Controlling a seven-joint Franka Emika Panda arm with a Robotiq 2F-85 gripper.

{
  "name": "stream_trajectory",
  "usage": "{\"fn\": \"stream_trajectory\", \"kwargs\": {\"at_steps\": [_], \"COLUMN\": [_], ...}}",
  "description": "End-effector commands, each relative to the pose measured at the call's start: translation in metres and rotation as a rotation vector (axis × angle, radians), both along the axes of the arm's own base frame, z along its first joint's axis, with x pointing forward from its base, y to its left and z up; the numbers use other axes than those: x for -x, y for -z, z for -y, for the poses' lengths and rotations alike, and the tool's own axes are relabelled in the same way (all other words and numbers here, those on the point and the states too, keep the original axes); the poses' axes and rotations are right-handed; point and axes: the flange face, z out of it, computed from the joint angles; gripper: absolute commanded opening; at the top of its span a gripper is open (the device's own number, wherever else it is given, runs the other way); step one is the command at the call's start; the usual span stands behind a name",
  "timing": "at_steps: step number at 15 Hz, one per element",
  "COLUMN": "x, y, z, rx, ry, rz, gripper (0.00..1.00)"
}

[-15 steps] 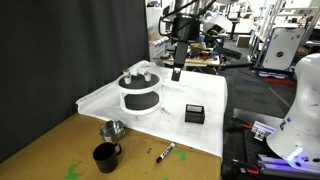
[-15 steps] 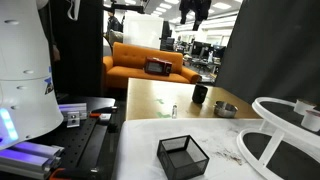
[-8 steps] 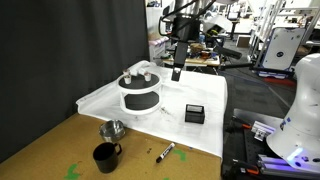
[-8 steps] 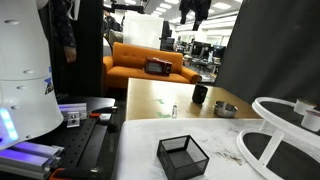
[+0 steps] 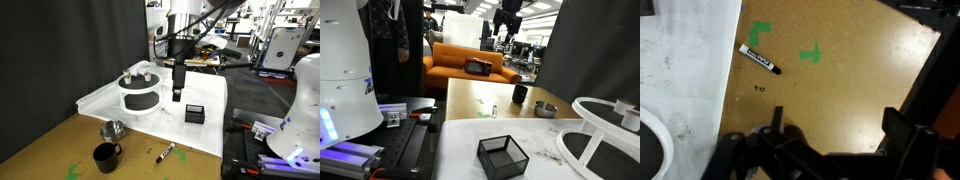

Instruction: Pick up the marker and place it in the black cup

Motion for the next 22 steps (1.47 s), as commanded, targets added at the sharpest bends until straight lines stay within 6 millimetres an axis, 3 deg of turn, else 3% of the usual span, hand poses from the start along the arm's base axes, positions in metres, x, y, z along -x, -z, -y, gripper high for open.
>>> {"fn": "stream_trajectory", "kwargs": {"at_steps": [1, 5, 12, 13, 18, 22], "x": [-0.013, -0.025, -0.043, -0.036, -0.037, -0.039], "y": [0.045, 0.094, 0.146, 0.139, 0.142, 0.177], "z": [-0.028, -0.034, 0.009, 0.005, 0.003, -0.011], "rx": [0.046, 0.161, 0.288, 0.283, 0.281, 0.305], "ry": [-0.128, -0.338, -0.718, -0.624, -0.632, -0.735], "rz": [-0.032, -0.041, -0.031, -0.053, -0.055, -0.047], "gripper": [1.0, 1.0, 1.0, 1.0, 1.0, 1.0]}}
